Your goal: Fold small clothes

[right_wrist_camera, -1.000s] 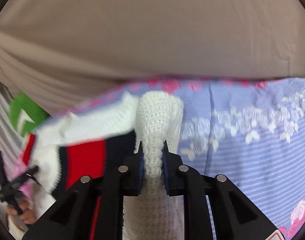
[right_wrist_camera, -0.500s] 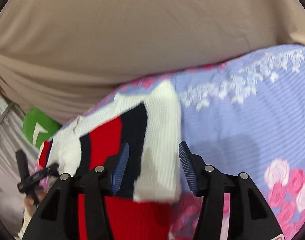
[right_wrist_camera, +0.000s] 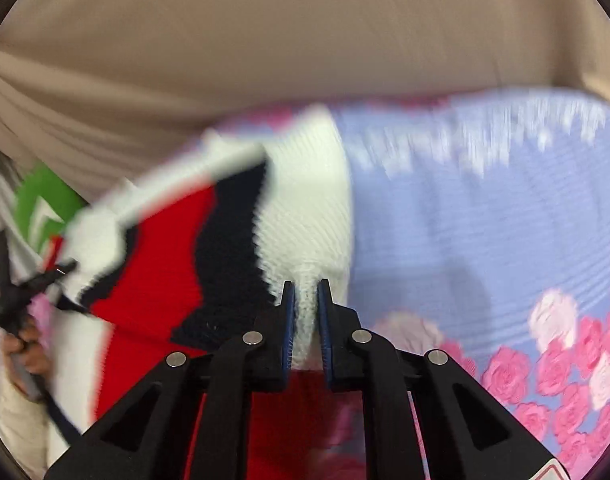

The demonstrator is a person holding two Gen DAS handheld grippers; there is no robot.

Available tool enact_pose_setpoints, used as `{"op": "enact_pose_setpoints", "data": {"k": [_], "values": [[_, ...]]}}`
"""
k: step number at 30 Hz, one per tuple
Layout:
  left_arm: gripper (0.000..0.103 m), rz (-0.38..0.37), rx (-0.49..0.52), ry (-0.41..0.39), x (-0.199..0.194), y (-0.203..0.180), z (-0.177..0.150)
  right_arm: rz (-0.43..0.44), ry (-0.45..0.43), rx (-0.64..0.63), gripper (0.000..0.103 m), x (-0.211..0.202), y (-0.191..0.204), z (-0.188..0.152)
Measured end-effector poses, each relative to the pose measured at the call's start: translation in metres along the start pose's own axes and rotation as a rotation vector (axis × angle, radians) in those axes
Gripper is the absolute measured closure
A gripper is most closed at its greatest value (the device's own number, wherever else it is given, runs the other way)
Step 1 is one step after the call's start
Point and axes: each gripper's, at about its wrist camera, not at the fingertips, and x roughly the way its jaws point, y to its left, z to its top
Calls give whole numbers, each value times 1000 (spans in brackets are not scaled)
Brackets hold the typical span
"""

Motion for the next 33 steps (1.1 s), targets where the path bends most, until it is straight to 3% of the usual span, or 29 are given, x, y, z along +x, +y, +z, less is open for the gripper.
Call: {"op": "enact_pose_setpoints", "data": {"k": [5, 7, 9, 10, 12, 13, 14, 16, 19, 22, 24, 26, 29, 30, 31, 32, 33], "values": [[92, 10, 7, -21, -1, -1, 0, 30, -173, -46, 93, -55, 31, 11], [91, 12, 4, -27, -3, 0, 0, 37, -130, -85, 93, -42, 41, 11], [90, 10, -5, -32, -4, 0, 0, -14, 42, -68, 93, 7, 31, 3], [90, 7, -15, -39, -7, 3, -1, 9, 24, -43, 99, 15, 28, 0], [87, -8, -46, -64, -25, 20, -4, 11, 0, -27, 98, 0, 30, 3], [72, -18, -68, -84, -36, 31, -5, 26, -23, -24, 90, -10, 34, 4], [48, -20, -102, -114, -51, 47, -6, 33, -35, -35, 87, -16, 38, 3], [27, -4, -169, -180, -74, 79, -2, 51, -48, -75, 87, -29, 51, -5], [18, 94, -281, -243, -96, 142, 12, 134, 0, -96, 86, -27, 66, -23], [17, 154, -434, -226, -95, 219, 28, 150, 62, -151, 83, -12, 90, -46], [17, 176, -552, -202, -85, 270, 34, 86, 80, -241, 82, -4, 107, -54], [18, 188, -636, -174, -73, 306, 38, 62, 76, -279, 71, -4, 117, -62], [23, 112, -735, -107, -45, 341, 35, 51, 74, -287, 69, -3, 117, -63], [24, 113, -752, -145, -44, 344, 35, 53, 73, -279, 69, -2, 116, -64], [37, 115, -748, -162, -44, 343, 38, 56, 72, -270, 69, -1, 114, -63], [63, 101, -742, -156, -41, 339, 40, 58, 71, -264, 69, 4, 116, -64], [73, 95, -735, -137, -38, 336, 46, 59, 69, -257, 69, 6, 116, -64]]}}
